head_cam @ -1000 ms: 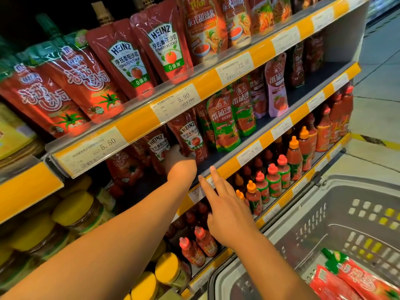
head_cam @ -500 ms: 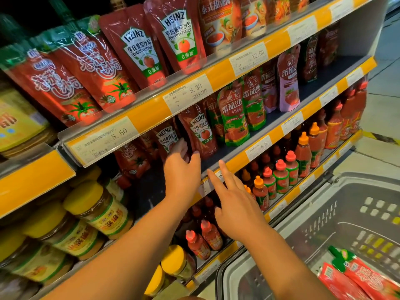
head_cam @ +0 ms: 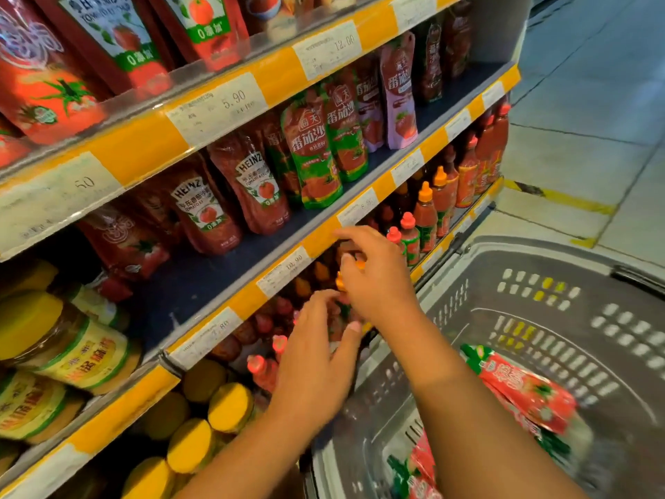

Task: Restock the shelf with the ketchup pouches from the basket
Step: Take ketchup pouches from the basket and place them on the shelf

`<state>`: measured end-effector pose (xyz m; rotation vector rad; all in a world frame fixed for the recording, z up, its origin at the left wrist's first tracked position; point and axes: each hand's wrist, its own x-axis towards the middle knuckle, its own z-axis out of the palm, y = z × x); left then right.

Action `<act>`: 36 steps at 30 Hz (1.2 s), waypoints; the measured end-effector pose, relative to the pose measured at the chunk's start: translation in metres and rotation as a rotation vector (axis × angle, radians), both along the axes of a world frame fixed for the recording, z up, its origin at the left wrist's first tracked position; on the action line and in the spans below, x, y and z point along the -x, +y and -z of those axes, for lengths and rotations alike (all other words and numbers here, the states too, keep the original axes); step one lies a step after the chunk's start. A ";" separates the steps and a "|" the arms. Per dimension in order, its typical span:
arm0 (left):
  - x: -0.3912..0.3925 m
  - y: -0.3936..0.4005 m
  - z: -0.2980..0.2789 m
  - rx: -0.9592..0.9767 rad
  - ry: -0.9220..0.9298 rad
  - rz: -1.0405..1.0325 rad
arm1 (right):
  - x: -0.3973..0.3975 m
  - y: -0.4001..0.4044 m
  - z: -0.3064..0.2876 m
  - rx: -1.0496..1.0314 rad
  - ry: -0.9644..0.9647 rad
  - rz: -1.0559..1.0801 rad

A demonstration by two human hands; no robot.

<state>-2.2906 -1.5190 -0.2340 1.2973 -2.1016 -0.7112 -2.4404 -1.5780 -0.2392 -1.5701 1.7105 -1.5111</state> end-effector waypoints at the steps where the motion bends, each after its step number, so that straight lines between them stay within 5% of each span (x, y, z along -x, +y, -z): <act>1: 0.006 0.001 0.008 -0.007 -0.100 0.046 | 0.011 0.004 0.002 0.040 -0.086 0.107; 5: 0.015 0.007 0.032 0.012 -0.531 0.185 | 0.061 0.029 0.017 0.110 -0.324 0.469; 9: 0.013 0.005 0.034 0.073 -0.510 0.176 | 0.109 0.059 0.059 -0.018 -0.407 0.691; 14: 0.010 0.011 0.033 0.077 -0.514 0.157 | 0.127 0.109 0.132 -0.427 -0.537 0.823; 18: 0.002 0.018 0.037 0.054 -0.508 0.149 | 0.113 0.147 0.167 -0.924 -0.442 0.623; 20: -0.001 0.021 0.038 0.051 -0.505 0.148 | 0.104 0.155 0.188 -1.115 -0.242 0.483; 27: -0.012 0.026 0.036 0.056 -0.509 0.145 | 0.052 0.170 0.218 -1.618 0.163 -0.140; 32: -0.013 0.027 0.036 0.076 -0.507 0.140 | 0.040 0.189 0.225 -1.706 0.281 -0.177; 36: -0.014 0.028 0.035 0.063 -0.487 0.134 | 0.027 0.216 0.255 -1.803 0.136 -0.062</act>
